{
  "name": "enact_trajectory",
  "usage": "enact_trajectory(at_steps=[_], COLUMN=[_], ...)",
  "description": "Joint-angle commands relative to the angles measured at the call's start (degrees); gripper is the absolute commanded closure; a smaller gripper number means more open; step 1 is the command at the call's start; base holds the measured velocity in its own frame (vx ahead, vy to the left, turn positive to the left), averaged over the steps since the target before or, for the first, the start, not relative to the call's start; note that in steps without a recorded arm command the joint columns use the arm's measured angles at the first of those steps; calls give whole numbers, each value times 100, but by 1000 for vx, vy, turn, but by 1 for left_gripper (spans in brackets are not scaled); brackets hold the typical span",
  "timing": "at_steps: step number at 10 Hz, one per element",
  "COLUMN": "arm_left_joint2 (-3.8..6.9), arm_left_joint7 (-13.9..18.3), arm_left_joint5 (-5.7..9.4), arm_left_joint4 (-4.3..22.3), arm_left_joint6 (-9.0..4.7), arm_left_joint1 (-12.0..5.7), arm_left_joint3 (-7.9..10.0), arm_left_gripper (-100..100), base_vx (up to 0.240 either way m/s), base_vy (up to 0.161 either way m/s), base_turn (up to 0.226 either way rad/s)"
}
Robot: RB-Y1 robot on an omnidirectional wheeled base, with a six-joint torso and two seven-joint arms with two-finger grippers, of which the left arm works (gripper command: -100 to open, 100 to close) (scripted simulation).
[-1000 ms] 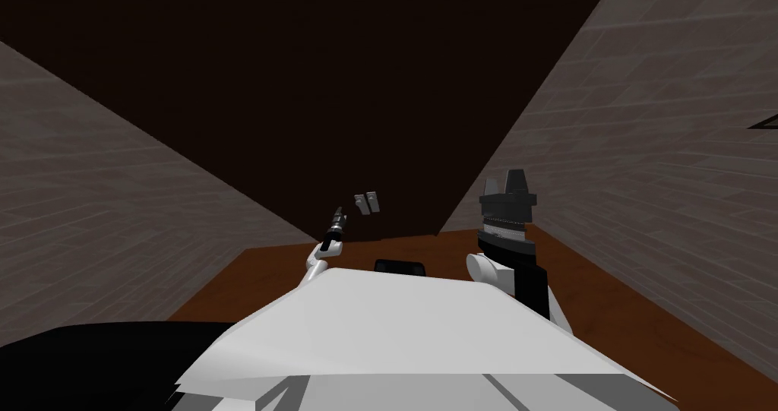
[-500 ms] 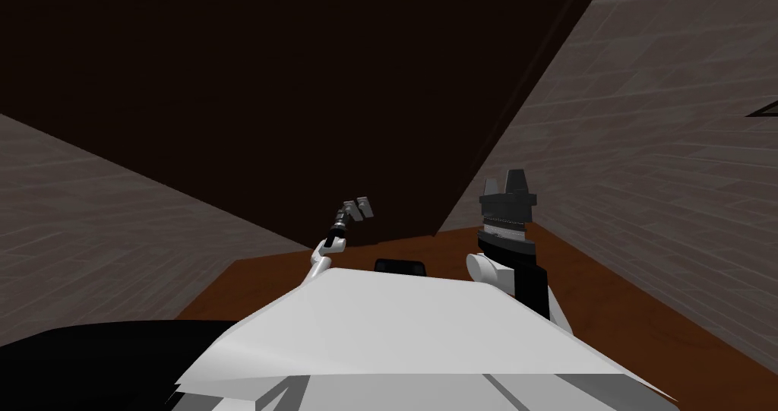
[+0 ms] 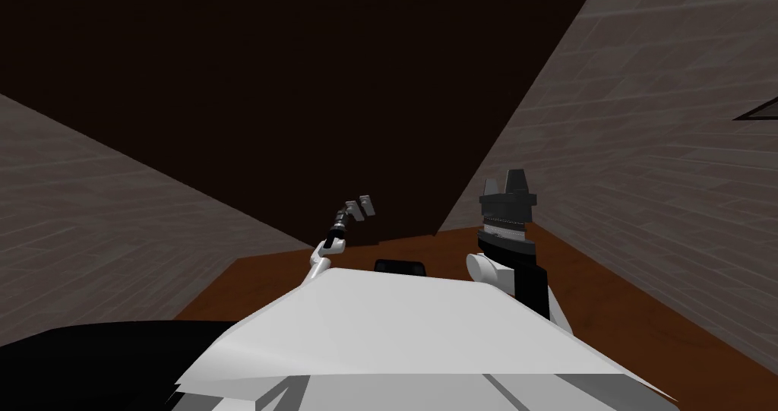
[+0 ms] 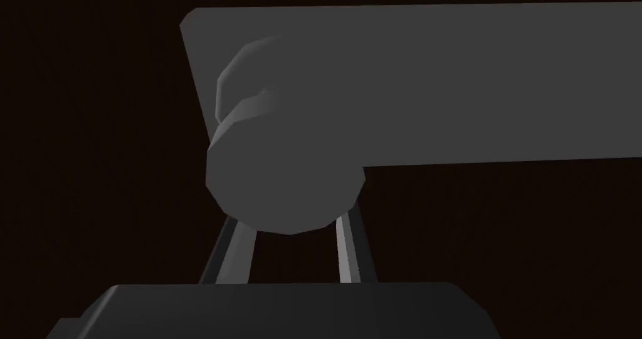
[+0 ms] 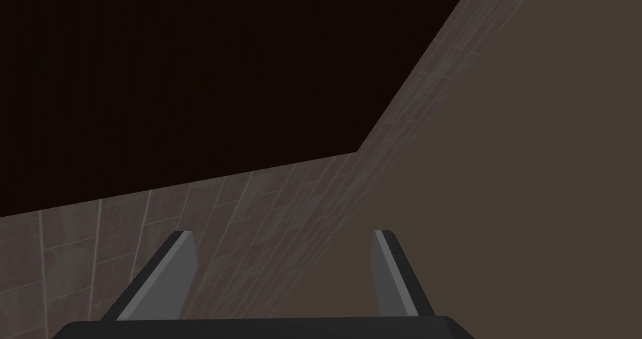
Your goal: Pull the door open
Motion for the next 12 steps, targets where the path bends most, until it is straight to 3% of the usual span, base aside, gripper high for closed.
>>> enact_trajectory(at_steps=[1,2,3,7,8,11,12], arm_left_joint2=[68,108,49,14,-4,83,75], arm_left_joint7=[24,46,45,158,121,48,39], arm_left_joint5=[15,22,5,-21,-23,14,13], arm_left_joint4=[40,43,-112,-370,-378,-74,-52], arm_left_joint6=[4,-4,17,-72,-14,-44,-51], arm_left_joint1=[92,135,160,246,234,359,343], arm_left_joint3=[56,62,-26,-339,-287,60,72], arm_left_gripper=[100,100,-100,-100,-100,-100,-100], base_vx=[-224,-226,-198,-201,-76,19,154], base_vy=[74,64,35,-72,-47,94,115], base_turn=[91,15,-48,-82,-9,160,7])
